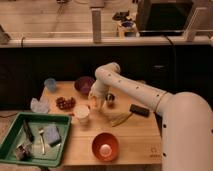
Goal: Place apple in paper cup
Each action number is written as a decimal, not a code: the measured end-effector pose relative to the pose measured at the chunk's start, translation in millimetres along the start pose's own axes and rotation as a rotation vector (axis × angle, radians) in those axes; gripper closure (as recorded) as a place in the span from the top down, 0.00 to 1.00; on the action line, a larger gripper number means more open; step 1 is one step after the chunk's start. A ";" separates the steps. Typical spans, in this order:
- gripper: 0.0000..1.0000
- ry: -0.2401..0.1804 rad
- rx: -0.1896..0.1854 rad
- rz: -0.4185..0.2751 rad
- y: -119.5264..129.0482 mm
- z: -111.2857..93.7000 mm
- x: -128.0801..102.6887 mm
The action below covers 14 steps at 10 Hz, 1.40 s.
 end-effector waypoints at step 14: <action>0.02 -0.069 -0.002 -0.112 -33.6 -2.0 -49.8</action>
